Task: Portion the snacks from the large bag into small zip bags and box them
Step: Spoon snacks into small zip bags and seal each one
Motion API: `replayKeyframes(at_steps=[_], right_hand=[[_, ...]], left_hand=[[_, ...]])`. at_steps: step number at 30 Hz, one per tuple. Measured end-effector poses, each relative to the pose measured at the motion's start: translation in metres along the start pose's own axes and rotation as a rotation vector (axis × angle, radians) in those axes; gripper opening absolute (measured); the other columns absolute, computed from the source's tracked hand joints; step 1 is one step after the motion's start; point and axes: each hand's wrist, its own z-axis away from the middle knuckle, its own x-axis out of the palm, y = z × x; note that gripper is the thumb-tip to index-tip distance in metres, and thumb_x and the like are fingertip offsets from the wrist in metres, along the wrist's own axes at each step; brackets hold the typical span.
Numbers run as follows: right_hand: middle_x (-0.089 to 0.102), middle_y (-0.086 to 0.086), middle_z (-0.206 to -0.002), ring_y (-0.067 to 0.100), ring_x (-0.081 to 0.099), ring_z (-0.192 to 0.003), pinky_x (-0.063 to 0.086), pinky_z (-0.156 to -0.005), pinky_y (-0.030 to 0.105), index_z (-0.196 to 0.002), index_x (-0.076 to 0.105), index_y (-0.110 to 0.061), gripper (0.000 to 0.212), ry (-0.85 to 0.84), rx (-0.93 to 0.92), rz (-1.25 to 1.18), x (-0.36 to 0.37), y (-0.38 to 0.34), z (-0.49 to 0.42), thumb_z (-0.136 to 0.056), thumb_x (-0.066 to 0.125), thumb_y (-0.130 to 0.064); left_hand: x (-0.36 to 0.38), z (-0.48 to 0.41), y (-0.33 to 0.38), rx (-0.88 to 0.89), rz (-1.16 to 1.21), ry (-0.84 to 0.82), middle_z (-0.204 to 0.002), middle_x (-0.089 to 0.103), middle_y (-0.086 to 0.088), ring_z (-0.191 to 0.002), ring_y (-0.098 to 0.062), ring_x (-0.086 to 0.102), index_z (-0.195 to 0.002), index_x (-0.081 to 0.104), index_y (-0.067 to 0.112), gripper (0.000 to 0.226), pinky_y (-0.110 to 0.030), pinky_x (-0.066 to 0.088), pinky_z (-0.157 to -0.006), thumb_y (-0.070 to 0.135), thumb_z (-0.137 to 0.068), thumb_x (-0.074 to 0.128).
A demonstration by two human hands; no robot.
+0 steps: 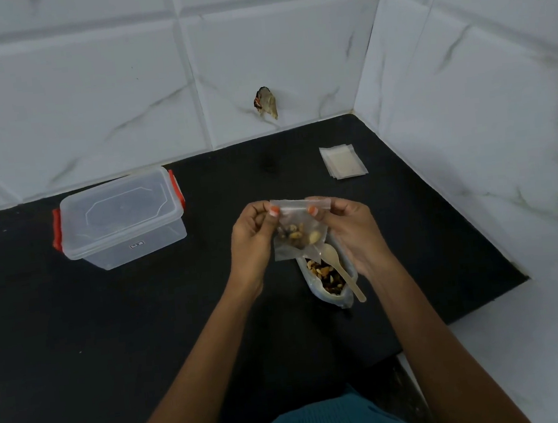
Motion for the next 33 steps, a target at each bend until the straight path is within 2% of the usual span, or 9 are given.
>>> replayKeyframes(at_steps=[2,5,12,16,20,24,27,30,33], right_hand=[[0.069,0.015,-0.093,0.031,0.065,-0.093,0.053,-0.086,0.045,-0.084,0.069,-0.011,0.018,-0.002,0.013,0.006,0.0,0.0,-0.003,-0.068,0.072,-0.017],[0.069,0.01,-0.085,0.024,0.067,-0.085,0.054,-0.082,0.04,-0.081,0.067,-0.009,0.003,0.017,0.037,0.006,0.002,0.0,-0.012,-0.078,0.066,-0.01],[0.07,0.003,-0.077,0.019,0.067,-0.078,0.055,-0.077,0.04,-0.078,0.067,-0.011,0.004,0.021,0.054,0.038,0.015,0.006,-0.038,-0.082,0.065,-0.01],[0.072,-0.003,-0.086,0.012,0.069,-0.082,0.057,-0.07,0.025,-0.095,0.066,-0.017,0.016,-0.116,0.046,-0.005,0.022,0.008,-0.057,-0.084,0.061,-0.008],[0.068,0.005,-0.101,0.011,0.067,-0.087,0.057,-0.074,0.025,-0.113,0.059,-0.01,0.032,-0.154,0.088,0.056,0.03,0.015,-0.085,-0.083,0.061,-0.001],[0.062,0.001,-0.088,0.013,0.062,-0.084,0.056,-0.074,0.027,-0.094,0.052,-0.012,0.023,0.049,0.069,0.274,0.04,0.031,-0.126,-0.08,0.067,-0.001],[0.061,-0.003,-0.08,0.012,0.061,-0.082,0.054,-0.069,0.02,-0.077,0.058,-0.016,0.018,0.044,-0.035,0.444,0.048,0.043,-0.156,-0.082,0.063,0.001],[0.064,0.002,-0.095,0.01,0.061,-0.089,0.054,-0.074,0.021,-0.097,0.066,-0.005,0.015,0.006,-0.052,0.491,0.056,0.054,-0.181,-0.086,0.057,0.002],[0.063,0.008,-0.11,0.012,0.06,-0.097,0.052,-0.081,0.022,-0.113,0.061,-0.002,0.028,-0.046,-0.036,0.514,0.063,0.063,-0.202,-0.085,0.06,-0.001]], left_hand=[[-0.001,-0.004,0.0,0.006,-0.016,0.014,-0.087,0.063,-0.002,-0.083,-0.013,0.062,-0.098,0.056,0.011,0.009,-0.03,0.054,-0.077,0.012,-0.094,0.048],[-0.002,-0.011,-0.002,0.021,-0.056,0.034,-0.087,0.063,0.0,-0.083,-0.011,0.063,-0.095,0.056,0.015,0.006,-0.028,0.054,-0.076,0.013,-0.093,0.05],[-0.007,-0.031,-0.011,0.062,-0.031,0.157,-0.086,0.065,0.002,-0.077,-0.002,0.066,-0.094,0.053,0.021,0.014,-0.017,0.053,-0.065,0.009,-0.089,0.055],[-0.018,-0.049,-0.016,0.047,-0.007,0.251,-0.091,0.065,-0.005,-0.083,-0.008,0.067,-0.093,0.04,0.031,0.026,-0.02,0.056,-0.067,0.01,-0.089,0.055],[-0.028,-0.073,-0.026,0.058,-0.056,0.301,-0.098,0.059,0.0,-0.089,-0.008,0.065,-0.089,0.045,0.027,0.021,-0.02,0.056,-0.068,0.008,-0.09,0.054],[-0.037,-0.1,-0.039,-0.011,-0.111,0.287,-0.097,0.057,0.01,-0.088,-0.002,0.062,-0.096,0.049,0.023,0.018,-0.016,0.055,-0.067,0.006,-0.092,0.05],[-0.045,-0.12,-0.054,-0.071,-0.166,0.262,-0.099,0.057,0.01,-0.098,-0.009,0.061,-0.091,0.056,0.024,0.025,-0.018,0.054,-0.069,0.002,-0.093,0.046],[-0.051,-0.139,-0.064,-0.207,-0.097,0.204,-0.113,0.055,0.005,-0.102,-0.01,0.058,-0.111,0.056,0.019,0.024,-0.02,0.053,-0.075,0.005,-0.092,0.048],[-0.054,-0.154,-0.071,-0.243,-0.223,0.106,-0.125,0.046,0.003,-0.109,-0.008,0.05,-0.133,0.04,0.018,0.052,-0.014,0.05,-0.072,0.004,-0.086,0.059]])
